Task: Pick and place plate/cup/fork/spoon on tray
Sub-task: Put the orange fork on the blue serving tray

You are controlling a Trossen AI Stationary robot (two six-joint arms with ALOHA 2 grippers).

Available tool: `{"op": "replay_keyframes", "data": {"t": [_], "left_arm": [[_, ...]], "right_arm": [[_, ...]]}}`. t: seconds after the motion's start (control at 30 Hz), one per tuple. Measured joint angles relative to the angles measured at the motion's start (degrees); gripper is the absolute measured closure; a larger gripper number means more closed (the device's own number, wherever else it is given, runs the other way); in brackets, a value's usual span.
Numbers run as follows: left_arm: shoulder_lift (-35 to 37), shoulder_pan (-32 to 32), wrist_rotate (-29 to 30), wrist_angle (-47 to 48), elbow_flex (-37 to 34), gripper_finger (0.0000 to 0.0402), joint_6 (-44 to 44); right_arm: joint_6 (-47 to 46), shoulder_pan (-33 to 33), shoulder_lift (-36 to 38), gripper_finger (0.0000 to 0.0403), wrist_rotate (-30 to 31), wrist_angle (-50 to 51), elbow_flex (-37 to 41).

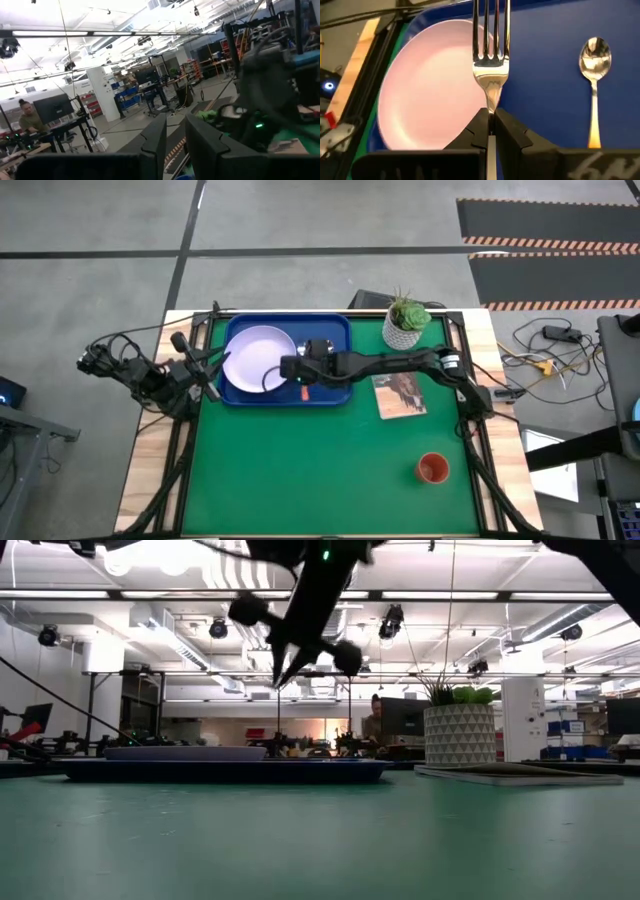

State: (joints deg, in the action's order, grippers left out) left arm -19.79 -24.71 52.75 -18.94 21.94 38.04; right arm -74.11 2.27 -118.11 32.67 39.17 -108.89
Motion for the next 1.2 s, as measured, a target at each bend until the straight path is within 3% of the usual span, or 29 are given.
{"op": "replay_keyframes", "data": {"t": [0.27, 0.6, 1.2], "left_arm": [[0.8, 0.0, 0.6, 0.3, -0.4, 0.0346, 1.9], [1.6, 0.0, 0.9, 0.1, -0.6, 0.0346, 3.1], [1.6, 0.0, 0.9, 0.1, -0.7, 0.0346, 3.2]], "right_arm": [[-2.4, 3.7, -4.6, 0.039, -6.3, -0.8, -0.5], [-1.7, 7.1, -8.0, 0.039, -7.5, 0.0, -0.5], [0.5, 7.3, -11.0, 0.039, -6.7, 1.3, -0.6]]}}
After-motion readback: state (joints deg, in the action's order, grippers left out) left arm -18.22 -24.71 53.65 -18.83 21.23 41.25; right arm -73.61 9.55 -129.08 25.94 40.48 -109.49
